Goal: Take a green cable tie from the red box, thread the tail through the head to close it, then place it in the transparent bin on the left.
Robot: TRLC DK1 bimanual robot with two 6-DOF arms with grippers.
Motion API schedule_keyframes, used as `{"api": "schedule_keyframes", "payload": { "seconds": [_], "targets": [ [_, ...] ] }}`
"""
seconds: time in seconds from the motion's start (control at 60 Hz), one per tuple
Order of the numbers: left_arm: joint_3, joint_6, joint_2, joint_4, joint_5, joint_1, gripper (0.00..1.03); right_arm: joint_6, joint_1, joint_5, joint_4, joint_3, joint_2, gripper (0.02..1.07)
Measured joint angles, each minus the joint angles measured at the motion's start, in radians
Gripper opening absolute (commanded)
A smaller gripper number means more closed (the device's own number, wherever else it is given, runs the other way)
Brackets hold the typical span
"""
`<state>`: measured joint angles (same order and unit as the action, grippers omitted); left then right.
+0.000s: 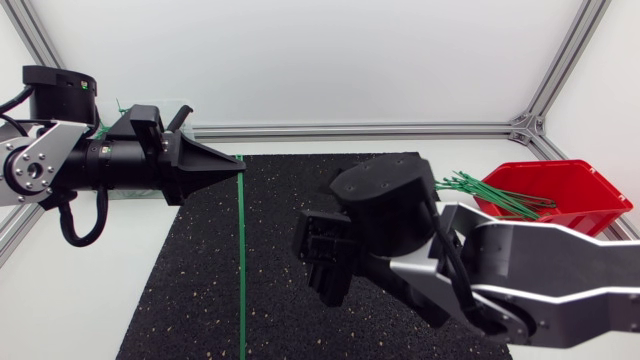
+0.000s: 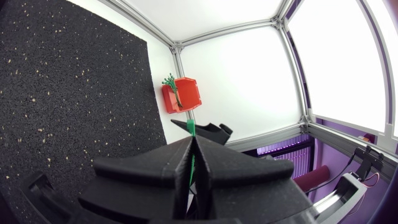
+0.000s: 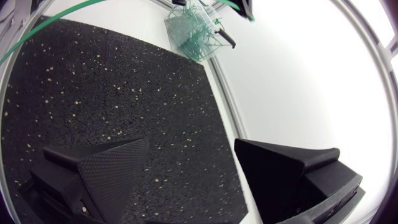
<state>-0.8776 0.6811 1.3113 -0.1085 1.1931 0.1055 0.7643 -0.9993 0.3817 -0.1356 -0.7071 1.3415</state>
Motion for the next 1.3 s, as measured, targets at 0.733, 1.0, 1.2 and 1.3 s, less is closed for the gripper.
{"api": "schedule_keyframes", "payload": {
  "seconds": [0.733,1.0,1.2,1.3],
  "targets": [
    [-0.137,-0.065,0.185,-0.038,0.023,0.008,0.04,0.977,-0.053,-0.175,-0.838,0.251,0.159,1.02],
    [-0.159,-0.092,0.231,-0.053,0.023,0.006,0.04,1.150,-0.026,-0.323,-0.856,0.313,0.160,1.02],
    [-0.175,-0.136,0.256,-0.083,0.022,0.007,0.04,1.198,-0.026,-0.387,-0.857,0.318,0.168,1.02],
    [-0.178,-0.153,0.260,-0.086,0.022,0.007,0.04,1.243,-0.011,-0.542,-0.856,0.347,0.142,1.02]
  ]
}}
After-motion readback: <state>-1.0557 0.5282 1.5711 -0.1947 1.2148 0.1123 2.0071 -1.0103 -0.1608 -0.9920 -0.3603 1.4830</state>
